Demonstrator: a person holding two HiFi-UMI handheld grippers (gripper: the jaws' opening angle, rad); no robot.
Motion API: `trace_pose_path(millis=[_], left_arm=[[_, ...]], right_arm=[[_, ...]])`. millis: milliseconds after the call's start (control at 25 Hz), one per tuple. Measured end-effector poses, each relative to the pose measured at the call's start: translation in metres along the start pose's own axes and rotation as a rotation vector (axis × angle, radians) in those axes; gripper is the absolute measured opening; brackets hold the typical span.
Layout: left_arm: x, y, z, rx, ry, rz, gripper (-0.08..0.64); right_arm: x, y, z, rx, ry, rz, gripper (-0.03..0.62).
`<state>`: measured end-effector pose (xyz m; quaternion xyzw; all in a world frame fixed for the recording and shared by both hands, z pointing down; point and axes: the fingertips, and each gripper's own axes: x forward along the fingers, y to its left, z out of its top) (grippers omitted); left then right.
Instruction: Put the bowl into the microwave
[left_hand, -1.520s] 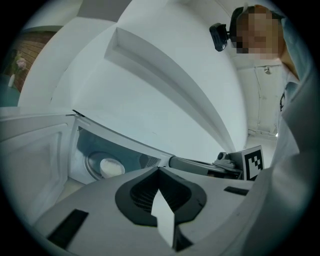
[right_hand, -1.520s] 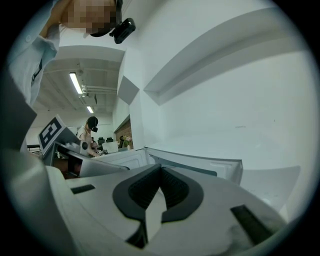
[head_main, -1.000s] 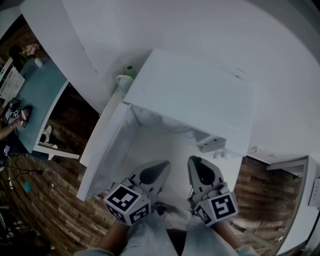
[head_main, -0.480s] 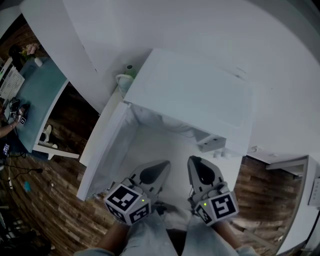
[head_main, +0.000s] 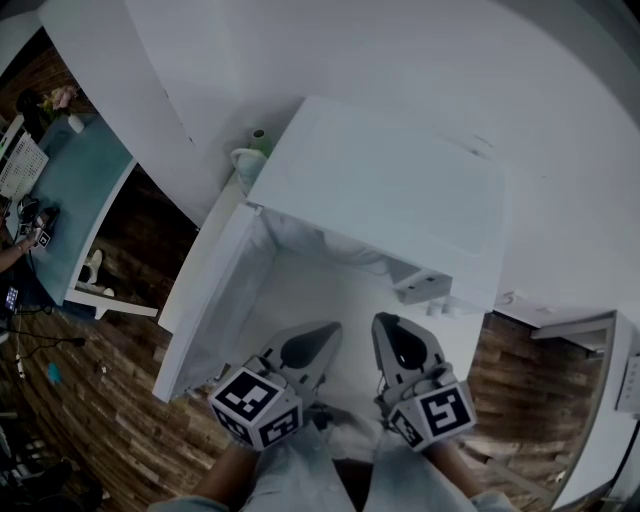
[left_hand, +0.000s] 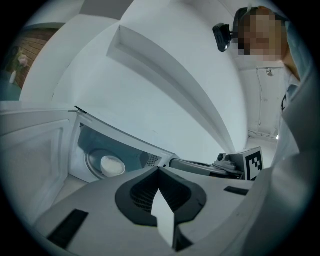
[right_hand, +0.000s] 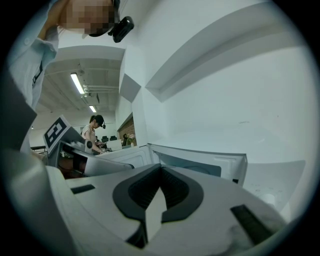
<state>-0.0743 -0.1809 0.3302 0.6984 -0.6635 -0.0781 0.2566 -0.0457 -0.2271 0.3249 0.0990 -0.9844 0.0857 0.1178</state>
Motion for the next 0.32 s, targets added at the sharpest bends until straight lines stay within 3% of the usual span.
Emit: trace_pose_path(millis=[320], left_arm=[[0.0007,-0.0001,0.0001,-0.003,-0.004,-0.009,0.000]], right_arm=[[0.0007,0.0014,-0.0009,0.000,0.002,0.013,0.002]])
